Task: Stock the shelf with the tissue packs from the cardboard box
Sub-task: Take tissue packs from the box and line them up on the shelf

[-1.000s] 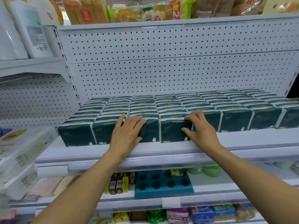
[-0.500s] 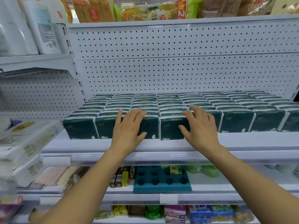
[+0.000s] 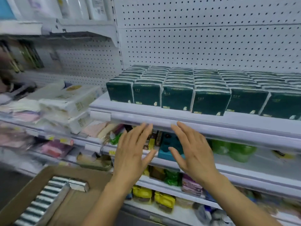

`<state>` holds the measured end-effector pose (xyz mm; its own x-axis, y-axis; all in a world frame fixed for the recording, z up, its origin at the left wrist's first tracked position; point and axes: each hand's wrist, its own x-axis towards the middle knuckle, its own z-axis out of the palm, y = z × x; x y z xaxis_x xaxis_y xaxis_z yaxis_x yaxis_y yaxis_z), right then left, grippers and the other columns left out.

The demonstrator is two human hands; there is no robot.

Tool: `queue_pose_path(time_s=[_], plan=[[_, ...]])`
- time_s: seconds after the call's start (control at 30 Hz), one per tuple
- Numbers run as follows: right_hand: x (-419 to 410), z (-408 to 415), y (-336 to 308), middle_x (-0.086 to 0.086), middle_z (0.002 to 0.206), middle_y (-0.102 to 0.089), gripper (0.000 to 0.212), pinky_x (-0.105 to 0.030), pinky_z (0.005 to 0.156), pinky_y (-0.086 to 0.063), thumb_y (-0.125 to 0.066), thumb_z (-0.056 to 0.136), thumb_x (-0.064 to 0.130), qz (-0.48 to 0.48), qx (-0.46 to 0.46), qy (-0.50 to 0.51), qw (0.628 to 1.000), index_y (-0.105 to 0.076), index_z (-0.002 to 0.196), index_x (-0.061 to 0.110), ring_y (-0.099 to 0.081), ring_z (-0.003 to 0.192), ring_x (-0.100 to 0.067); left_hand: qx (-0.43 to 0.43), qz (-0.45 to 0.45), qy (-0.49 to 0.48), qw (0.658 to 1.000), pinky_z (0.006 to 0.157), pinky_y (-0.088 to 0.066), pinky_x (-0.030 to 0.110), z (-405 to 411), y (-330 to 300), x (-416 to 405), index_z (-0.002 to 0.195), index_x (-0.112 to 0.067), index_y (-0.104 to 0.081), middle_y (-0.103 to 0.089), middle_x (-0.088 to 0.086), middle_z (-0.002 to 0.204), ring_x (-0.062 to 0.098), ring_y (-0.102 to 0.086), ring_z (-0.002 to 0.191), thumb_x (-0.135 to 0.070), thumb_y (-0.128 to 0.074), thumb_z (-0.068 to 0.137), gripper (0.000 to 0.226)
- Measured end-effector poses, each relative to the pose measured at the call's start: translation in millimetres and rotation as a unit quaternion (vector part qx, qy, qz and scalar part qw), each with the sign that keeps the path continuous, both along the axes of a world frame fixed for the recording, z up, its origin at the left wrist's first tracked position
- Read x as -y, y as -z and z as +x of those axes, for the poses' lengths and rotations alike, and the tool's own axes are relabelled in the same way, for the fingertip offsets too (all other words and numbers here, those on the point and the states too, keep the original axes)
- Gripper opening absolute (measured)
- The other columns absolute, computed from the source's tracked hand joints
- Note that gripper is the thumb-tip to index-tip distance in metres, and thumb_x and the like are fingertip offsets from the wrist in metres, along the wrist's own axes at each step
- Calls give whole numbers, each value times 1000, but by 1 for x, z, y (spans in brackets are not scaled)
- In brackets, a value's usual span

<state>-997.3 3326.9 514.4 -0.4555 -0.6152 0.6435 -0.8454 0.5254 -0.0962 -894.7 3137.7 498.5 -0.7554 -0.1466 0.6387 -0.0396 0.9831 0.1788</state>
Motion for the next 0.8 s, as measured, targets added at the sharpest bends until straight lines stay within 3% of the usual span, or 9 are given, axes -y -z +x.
queue_pose_path(time_s=[0.1,0.2,0.3,0.47,0.6,0.67,0.8], plan=[[25,25,28,-7,147,-42,65,-42,94,-50,-57,91,38,36,36,-30,998,-31,148,21,-50,126,-28,51,7,-47,998,115,-28,49,37,33,23,152,-31,-26,-33,-4,156,21,-35,142,-50,-66,84,81],[57,47,51,-6,149,-39,75,-44,95,-49,-65,87,38,82,76,-58,992,-26,150,24,-47,130,-29,110,24,-105,988,117,-25,49,70,57,54,154,-35,-17,-23,-4,161,22,-26,146,-62,-55,86,83],[99,69,68,-7,146,-43,72,-44,92,-50,-66,86,42,116,90,-65,987,-33,147,21,-49,128,-31,145,45,-140,978,113,-30,53,100,70,90,153,-32,-25,-28,-1,159,25,-32,144,-63,-49,84,80],[192,110,98,-5,145,-46,68,-42,92,-49,-64,86,45,159,110,-64,979,-39,144,20,-50,127,-27,199,49,-153,967,111,-33,55,154,101,171,150,-26,-27,-39,5,152,28,-40,138,-51,-72,78,88],[270,146,127,-6,145,-47,71,-43,89,-49,-72,80,44,203,152,-57,966,-44,142,21,-53,124,-30,246,65,-146,956,112,-30,51,194,128,246,151,-22,-33,-39,3,152,24,-37,139,-61,-50,84,79],[308,163,147,-5,148,-43,71,-43,94,-46,-68,84,45,230,172,-54,956,-40,145,22,-47,130,-29,282,78,-147,945,115,-27,49,214,152,288,153,-23,-27,-33,1,156,23,-32,142,-61,-45,87,79],[372,187,192,1,151,-33,63,-40,105,-33,-49,95,46,269,255,-39,928,-25,150,28,-33,138,-22,328,114,-154,925,116,-27,47,248,202,359,154,-26,-24,-33,1,156,23,-34,142,-52,-59,89,78]])
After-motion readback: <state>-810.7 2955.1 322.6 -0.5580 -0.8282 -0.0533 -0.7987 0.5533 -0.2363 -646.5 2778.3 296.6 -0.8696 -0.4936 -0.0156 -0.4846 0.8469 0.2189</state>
